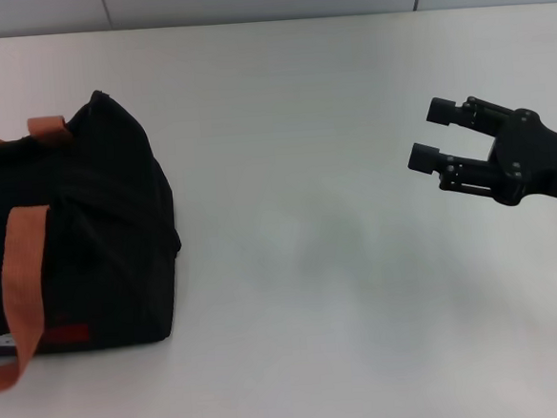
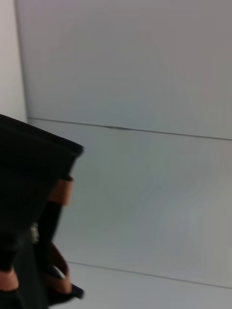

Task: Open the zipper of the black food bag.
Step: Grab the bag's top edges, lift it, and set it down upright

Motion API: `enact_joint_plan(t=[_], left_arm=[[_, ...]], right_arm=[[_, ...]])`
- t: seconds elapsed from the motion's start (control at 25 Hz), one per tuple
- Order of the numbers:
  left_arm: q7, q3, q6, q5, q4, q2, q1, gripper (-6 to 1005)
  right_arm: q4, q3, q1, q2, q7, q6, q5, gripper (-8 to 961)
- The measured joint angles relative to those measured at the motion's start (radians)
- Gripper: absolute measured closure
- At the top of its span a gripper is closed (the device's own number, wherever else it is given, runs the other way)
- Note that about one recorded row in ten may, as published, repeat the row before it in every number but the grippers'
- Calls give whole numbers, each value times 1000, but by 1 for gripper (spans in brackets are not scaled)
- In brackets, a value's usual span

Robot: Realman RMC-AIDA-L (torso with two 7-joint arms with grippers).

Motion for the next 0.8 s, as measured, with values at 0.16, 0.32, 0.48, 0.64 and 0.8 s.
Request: enact_joint_plan(t=[0.16, 0.32, 0.48, 0.64, 0.8], left_arm=[[-4, -30, 70, -1, -1, 6, -9, 215], [-25, -15, 89, 17, 3, 29, -12, 214], [-68, 3, 100, 79, 9, 75, -21, 214], [-70, -1, 96, 96, 13, 91, -20, 215], [-70, -3, 92, 100, 40, 96, -13, 214]], right_arm=[[2, -1, 4, 0, 0, 3, 0, 132], [2, -1, 5, 0, 0, 4, 0, 132], [2, -1, 8, 0, 0, 5, 0, 132], [2, -1, 19, 0, 0, 9, -1, 132], [2, -3, 27, 0, 1, 10, -5, 132]])
